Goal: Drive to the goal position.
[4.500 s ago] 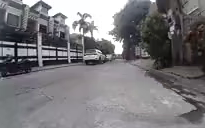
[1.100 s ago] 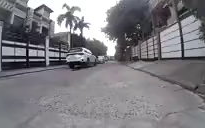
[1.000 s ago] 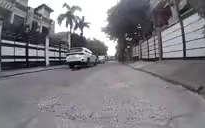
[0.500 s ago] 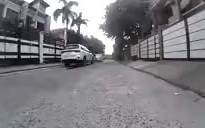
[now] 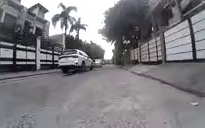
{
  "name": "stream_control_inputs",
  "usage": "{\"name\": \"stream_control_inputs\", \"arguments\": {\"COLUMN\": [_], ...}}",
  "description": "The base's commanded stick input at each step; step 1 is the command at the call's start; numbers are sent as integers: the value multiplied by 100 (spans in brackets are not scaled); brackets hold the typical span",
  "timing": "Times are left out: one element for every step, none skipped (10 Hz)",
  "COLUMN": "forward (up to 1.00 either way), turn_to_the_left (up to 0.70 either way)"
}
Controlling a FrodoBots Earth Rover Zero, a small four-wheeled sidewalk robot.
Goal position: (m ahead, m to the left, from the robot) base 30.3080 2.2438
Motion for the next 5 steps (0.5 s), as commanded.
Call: {"name": "stream_control_inputs", "arguments": {"forward": [100, 100, 100, 100, 100], "turn_to_the_left": [-27, 1, 1, 1, 1]}}
